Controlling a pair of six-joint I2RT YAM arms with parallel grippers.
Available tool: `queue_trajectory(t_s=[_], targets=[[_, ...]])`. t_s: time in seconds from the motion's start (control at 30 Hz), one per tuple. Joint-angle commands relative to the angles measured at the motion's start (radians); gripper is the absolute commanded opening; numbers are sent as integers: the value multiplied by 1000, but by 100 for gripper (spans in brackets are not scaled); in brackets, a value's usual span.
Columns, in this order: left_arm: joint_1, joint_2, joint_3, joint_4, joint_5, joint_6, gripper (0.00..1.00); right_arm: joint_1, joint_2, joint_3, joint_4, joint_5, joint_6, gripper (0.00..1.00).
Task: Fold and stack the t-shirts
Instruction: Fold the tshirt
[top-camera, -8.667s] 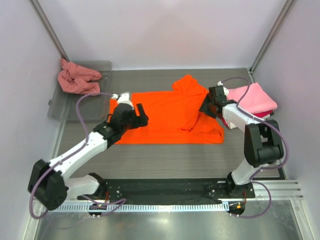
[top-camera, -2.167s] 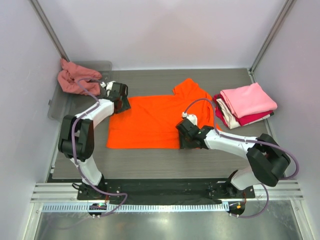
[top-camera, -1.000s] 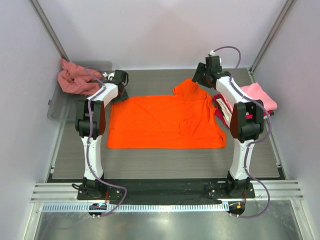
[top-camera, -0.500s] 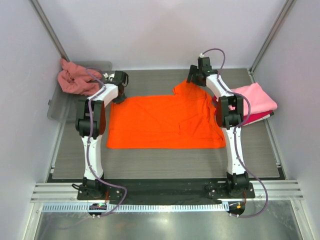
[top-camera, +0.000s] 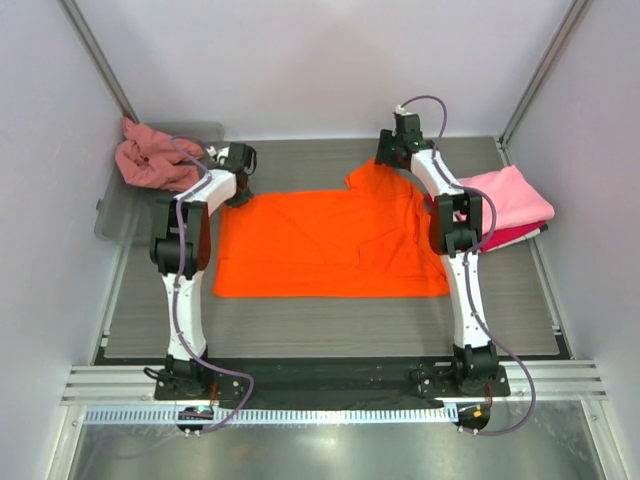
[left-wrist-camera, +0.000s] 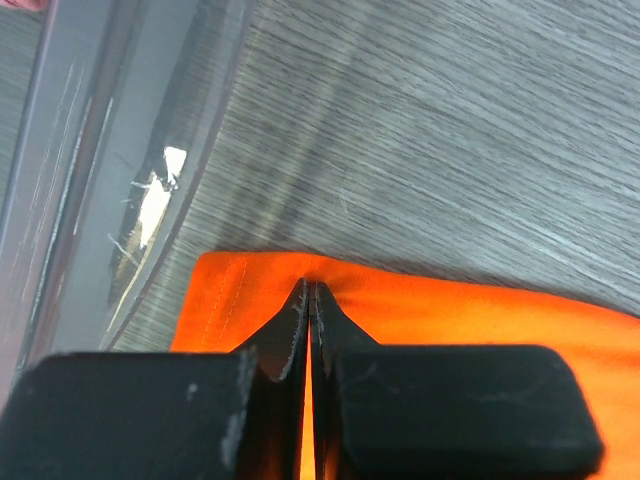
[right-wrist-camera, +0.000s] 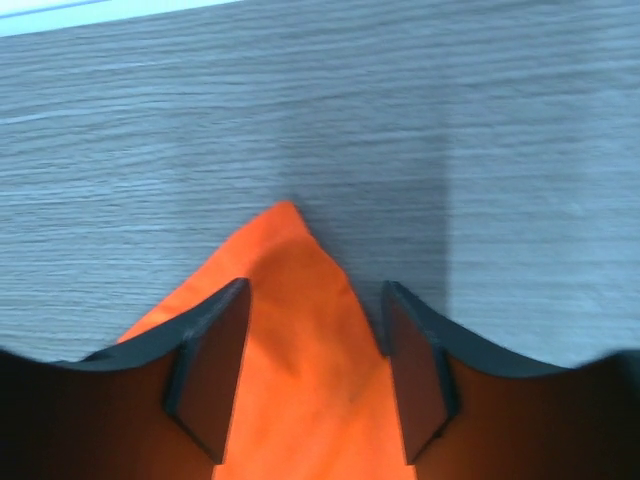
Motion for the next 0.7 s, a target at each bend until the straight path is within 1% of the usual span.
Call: queue_trajectory(t_s=[0.0,0.03,0.13,0.2,0.23,0.3,0.33,0.47,0.53,0.57,0.67], targets=[[-1,-48,-20,9,5,13,0,6,39,48,11,-95,-7,58],[-1,-51,-20,9,5,15,0,7,43,47,11,-101,0,53],[-1,-56,-20,9,9,16,0,7,54,48,25,-137,16,46],[-1,-59,-18,9,8,18,0,7,56,53,38,-129,19,36],[-1,-62,-20,9,6,19,0,6,57,56,40,-108,19,25],[-1,-69,-23,8,-1,24,0,4,57,71,43,-85,20,11],[-2,-74,-26,8,-4,27,0,1,51,76,43,-69,19,1],[-7,-85,-24,0,-26,41,0,-4,-18,49,51,-46,-1,1],[-10,-95,-29,0,-34,42,0,-4,-62,3,64,-34,-12,1],[-10,-100,-30,-1,-38,42,0,-5,-111,-16,71,-28,-13,1],[-18,-118,-35,0,-49,45,0,-7,-196,-115,118,-28,-15,1]])
